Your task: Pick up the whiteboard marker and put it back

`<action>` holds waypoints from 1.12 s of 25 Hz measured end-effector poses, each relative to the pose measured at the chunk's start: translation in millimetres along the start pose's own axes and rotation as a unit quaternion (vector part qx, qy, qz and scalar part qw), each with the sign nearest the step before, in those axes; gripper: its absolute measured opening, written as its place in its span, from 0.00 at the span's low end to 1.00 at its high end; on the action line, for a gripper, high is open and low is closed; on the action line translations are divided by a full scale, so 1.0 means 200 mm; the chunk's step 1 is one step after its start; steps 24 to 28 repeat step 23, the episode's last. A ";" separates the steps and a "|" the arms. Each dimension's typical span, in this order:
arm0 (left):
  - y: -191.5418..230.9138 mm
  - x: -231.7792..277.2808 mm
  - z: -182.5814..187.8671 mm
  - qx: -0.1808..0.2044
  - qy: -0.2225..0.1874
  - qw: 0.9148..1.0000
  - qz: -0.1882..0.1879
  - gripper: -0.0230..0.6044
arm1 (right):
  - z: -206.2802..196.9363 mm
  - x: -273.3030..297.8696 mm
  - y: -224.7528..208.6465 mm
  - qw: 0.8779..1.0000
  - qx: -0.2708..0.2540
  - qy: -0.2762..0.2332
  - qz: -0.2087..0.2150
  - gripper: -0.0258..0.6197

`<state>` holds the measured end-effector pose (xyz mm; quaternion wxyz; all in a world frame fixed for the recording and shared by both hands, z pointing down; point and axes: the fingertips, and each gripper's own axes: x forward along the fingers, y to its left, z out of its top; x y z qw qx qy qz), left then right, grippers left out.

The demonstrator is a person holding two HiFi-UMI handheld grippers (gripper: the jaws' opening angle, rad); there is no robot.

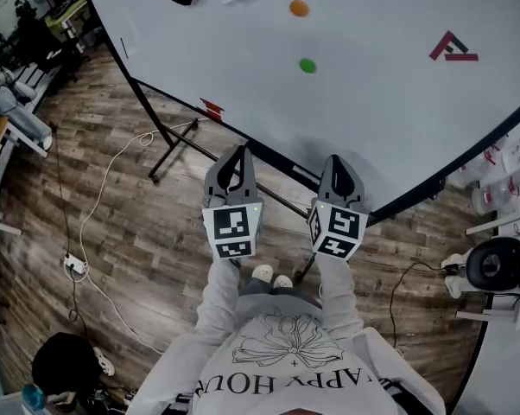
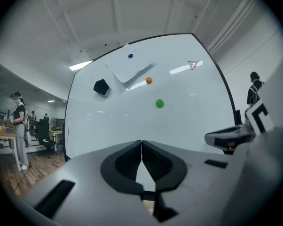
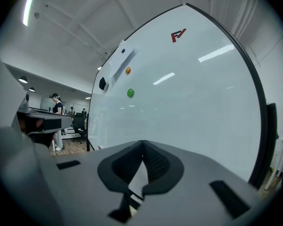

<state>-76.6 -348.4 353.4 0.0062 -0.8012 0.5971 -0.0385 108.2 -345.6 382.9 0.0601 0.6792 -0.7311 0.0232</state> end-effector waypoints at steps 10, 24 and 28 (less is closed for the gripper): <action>0.01 -0.01 0.01 0.002 -0.002 1.000 0.000 0.05 | 0.01 -0.01 0.00 1.000 -0.003 -0.004 0.000 0.04; 0.01 -0.03 0.02 0.000 -0.002 1.000 0.001 0.05 | 0.02 -0.02 0.01 1.000 -0.006 -0.005 0.003 0.04; 0.01 -0.03 0.02 0.000 -0.002 1.000 0.001 0.05 | 0.02 -0.02 0.01 1.000 -0.006 -0.005 0.003 0.04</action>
